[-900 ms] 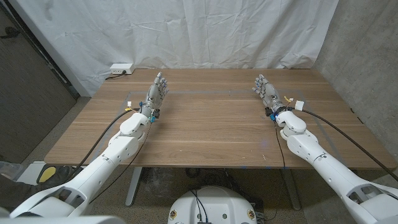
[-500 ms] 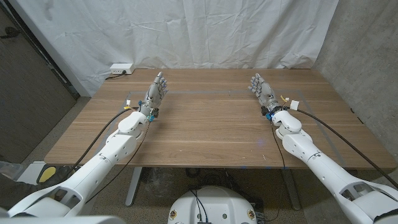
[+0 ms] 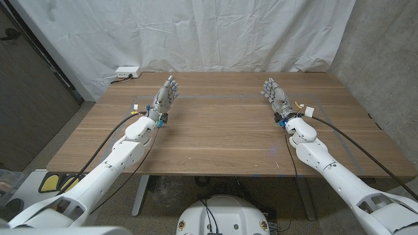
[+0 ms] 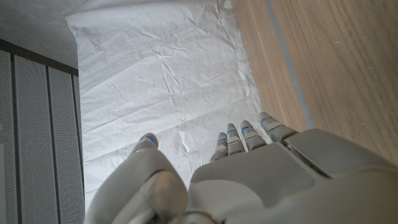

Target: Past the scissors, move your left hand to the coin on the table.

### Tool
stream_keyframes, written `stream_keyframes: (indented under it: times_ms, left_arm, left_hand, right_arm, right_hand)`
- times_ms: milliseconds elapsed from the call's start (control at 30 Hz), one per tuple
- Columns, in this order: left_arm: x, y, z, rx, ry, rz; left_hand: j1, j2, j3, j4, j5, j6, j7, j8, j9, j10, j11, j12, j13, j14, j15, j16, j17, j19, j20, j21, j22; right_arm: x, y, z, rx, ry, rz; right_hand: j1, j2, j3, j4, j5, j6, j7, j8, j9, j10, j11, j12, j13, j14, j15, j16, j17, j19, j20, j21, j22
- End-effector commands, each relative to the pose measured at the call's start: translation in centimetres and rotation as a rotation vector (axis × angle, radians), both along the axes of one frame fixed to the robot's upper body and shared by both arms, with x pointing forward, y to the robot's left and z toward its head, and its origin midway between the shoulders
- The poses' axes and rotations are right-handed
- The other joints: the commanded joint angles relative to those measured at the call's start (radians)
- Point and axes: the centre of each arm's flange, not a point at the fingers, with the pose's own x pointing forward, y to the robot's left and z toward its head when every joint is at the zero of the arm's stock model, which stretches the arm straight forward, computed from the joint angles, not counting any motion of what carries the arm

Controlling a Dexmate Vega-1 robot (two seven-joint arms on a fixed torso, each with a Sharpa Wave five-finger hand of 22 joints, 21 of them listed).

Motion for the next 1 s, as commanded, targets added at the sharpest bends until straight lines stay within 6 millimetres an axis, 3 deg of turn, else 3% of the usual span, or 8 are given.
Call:
stream_keyframes:
  times_ms: [33,533,1000]
  left_arm:
    - [-1.0,-0.2,-0.3,0.022,-0.002,-0.013]
    - [-1.7,-1.0,-0.3,0.066,-0.003,-0.031]
    - [-4.2,-0.4,-1.0,0.083,-0.04,-0.015]
  left_hand:
    - [0.015,0.001,0.002,-0.006,0.002,0.01,0.001,0.007,0.004,0.014,-0.002,0.008,0.001,0.011,-0.002,0.005,0.005,0.006,-0.077,0.005,0.003]
    - [0.026,0.007,0.003,-0.011,-0.003,0.027,0.005,0.006,0.004,0.027,0.003,0.007,0.001,0.016,0.003,0.001,0.005,0.013,-0.073,0.004,0.003]
    - [0.034,0.013,0.005,-0.014,-0.007,0.03,0.008,0.002,0.004,0.029,0.006,0.003,0.002,0.015,0.005,-0.003,0.006,0.01,-0.066,-0.001,0.003]
  right_arm:
    - [0.1,-0.2,-0.4,-0.006,-0.006,0.019]
    - [-0.1,-0.7,-0.6,0.022,-0.027,0.039]
    - [-0.3,-0.7,-0.4,0.019,-0.029,0.043]
  right_hand:
    - [0.013,0.004,0.0,-0.006,0.003,0.009,0.002,0.003,0.005,0.011,-0.002,0.008,0.005,0.006,0.009,0.005,0.005,0.008,-0.008,-0.004,0.005]
    - [0.016,0.002,-0.004,-0.013,0.003,0.015,0.006,0.005,0.005,0.029,-0.013,0.013,0.005,0.027,0.001,0.01,0.005,0.026,-0.01,-0.008,0.005]
    - [0.017,0.004,-0.005,-0.015,0.003,0.019,0.005,0.006,0.005,0.034,-0.012,0.014,0.005,0.03,0.003,0.009,0.005,0.03,-0.01,-0.013,0.005]
